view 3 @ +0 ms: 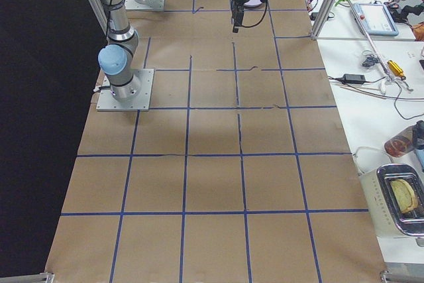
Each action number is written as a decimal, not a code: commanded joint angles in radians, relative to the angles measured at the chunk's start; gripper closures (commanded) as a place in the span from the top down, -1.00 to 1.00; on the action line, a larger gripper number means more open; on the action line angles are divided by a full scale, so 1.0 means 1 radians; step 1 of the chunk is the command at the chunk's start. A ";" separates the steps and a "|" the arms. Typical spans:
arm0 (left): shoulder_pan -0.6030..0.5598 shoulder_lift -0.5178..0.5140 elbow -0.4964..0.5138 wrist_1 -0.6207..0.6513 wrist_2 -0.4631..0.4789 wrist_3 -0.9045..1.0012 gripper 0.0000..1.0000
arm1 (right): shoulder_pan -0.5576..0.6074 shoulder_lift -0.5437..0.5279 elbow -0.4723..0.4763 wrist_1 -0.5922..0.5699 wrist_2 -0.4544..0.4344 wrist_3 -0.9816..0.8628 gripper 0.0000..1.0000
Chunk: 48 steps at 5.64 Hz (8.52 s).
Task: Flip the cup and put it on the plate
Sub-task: 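Move the left gripper away from the plate toward the white cup, then lower the left gripper beside the white cup lying on its side, then close the left gripper on the white cup's rim, then lift the white cup with the left gripper and carry it toward the plate, then rotate the cup upright and lower it onto the lavender plate, then open the left gripper and raise it away from the plate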
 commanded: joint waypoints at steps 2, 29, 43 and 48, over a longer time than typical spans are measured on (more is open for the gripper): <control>0.214 -0.279 0.021 -0.028 -0.115 0.358 0.99 | 0.000 0.000 0.000 0.000 0.000 0.000 1.00; -0.425 -0.096 0.083 0.146 0.002 -0.444 -1.00 | 0.000 0.000 0.000 -0.001 0.000 0.000 1.00; -0.821 -0.544 0.167 0.494 0.331 -0.537 -0.99 | 0.000 0.000 0.000 -0.001 0.000 0.000 1.00; -0.815 -0.384 0.173 0.440 0.336 -0.535 0.98 | 0.000 0.000 0.000 0.000 0.000 0.000 1.00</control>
